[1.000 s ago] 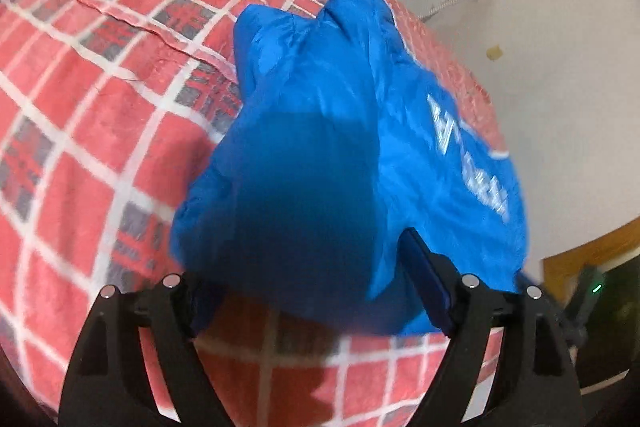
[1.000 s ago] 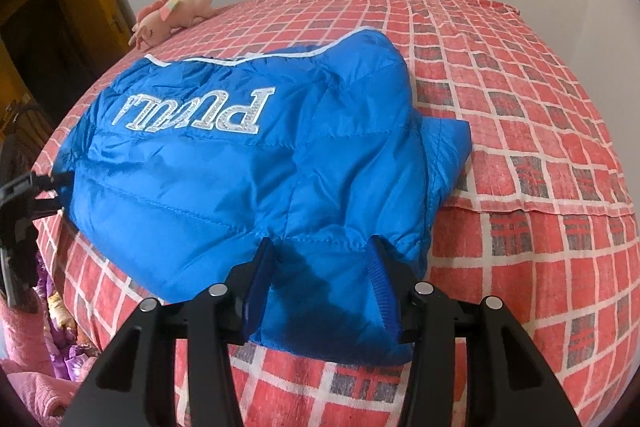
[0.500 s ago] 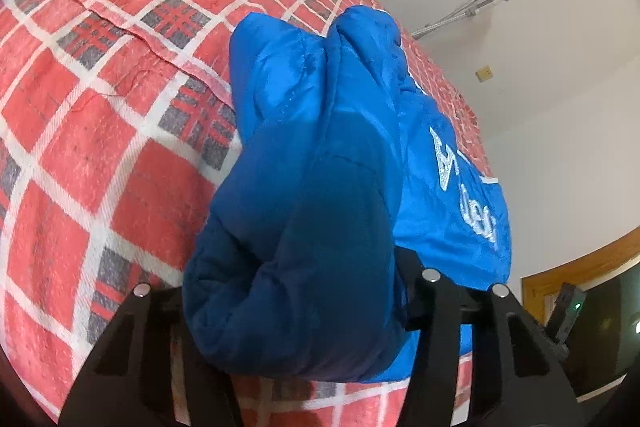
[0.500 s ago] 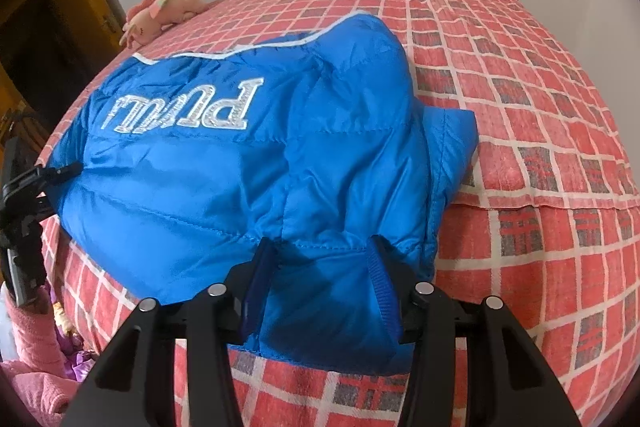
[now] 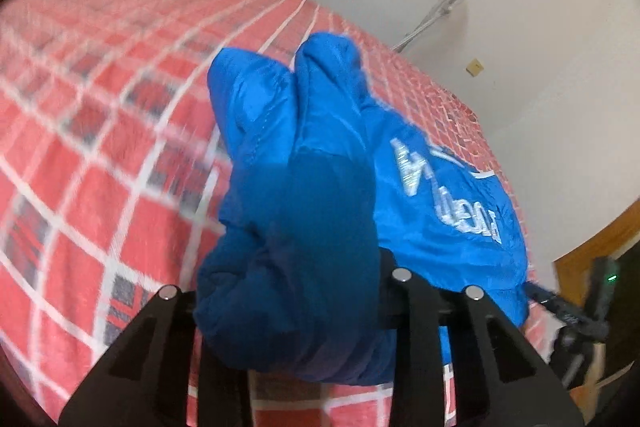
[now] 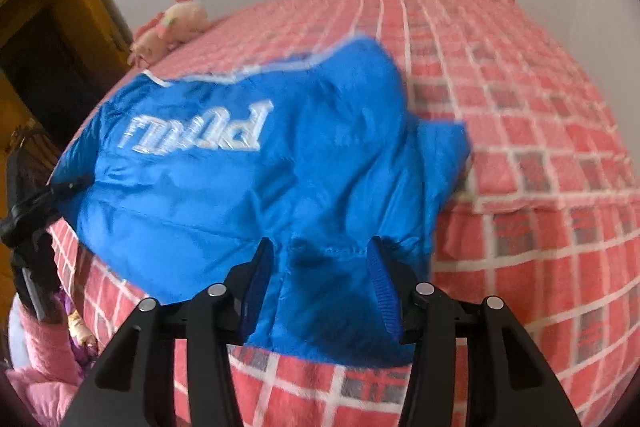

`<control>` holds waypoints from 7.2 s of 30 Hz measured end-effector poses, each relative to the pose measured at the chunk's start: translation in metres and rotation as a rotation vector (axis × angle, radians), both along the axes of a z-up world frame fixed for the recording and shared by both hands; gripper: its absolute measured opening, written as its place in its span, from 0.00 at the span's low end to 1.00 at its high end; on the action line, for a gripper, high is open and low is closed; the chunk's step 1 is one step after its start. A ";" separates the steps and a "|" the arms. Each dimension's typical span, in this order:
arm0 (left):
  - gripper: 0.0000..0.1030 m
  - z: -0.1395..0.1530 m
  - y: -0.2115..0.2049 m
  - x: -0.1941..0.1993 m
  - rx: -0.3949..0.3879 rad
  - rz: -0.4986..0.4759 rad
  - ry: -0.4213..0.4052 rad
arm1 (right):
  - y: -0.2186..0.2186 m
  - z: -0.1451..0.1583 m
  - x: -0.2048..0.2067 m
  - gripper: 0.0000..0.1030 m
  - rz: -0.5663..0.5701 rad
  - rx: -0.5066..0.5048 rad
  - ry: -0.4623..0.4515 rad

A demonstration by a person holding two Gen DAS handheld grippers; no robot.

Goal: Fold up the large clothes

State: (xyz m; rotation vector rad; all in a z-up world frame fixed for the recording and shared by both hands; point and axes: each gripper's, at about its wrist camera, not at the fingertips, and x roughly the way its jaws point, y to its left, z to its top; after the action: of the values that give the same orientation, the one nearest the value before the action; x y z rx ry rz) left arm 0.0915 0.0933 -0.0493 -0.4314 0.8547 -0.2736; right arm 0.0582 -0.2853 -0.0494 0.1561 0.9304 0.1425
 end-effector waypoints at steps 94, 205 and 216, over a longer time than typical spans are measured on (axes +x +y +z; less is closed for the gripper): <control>0.64 0.055 -0.206 0.030 0.299 -0.332 -0.179 | -0.053 0.068 0.076 0.15 0.022 0.169 0.036; 0.77 0.028 -0.213 0.062 0.278 -0.431 0.014 | -0.060 0.028 0.023 0.68 -0.053 0.024 0.012; 0.90 -0.006 -0.214 0.059 0.165 -0.534 0.142 | -0.062 -0.023 0.032 0.82 -0.038 0.201 0.281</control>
State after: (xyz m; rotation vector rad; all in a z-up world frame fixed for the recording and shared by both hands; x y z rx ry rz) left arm 0.1510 -0.1204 -0.0551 -0.0599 1.1165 -0.6646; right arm 0.0903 -0.3469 -0.0722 0.3870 1.1924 0.1814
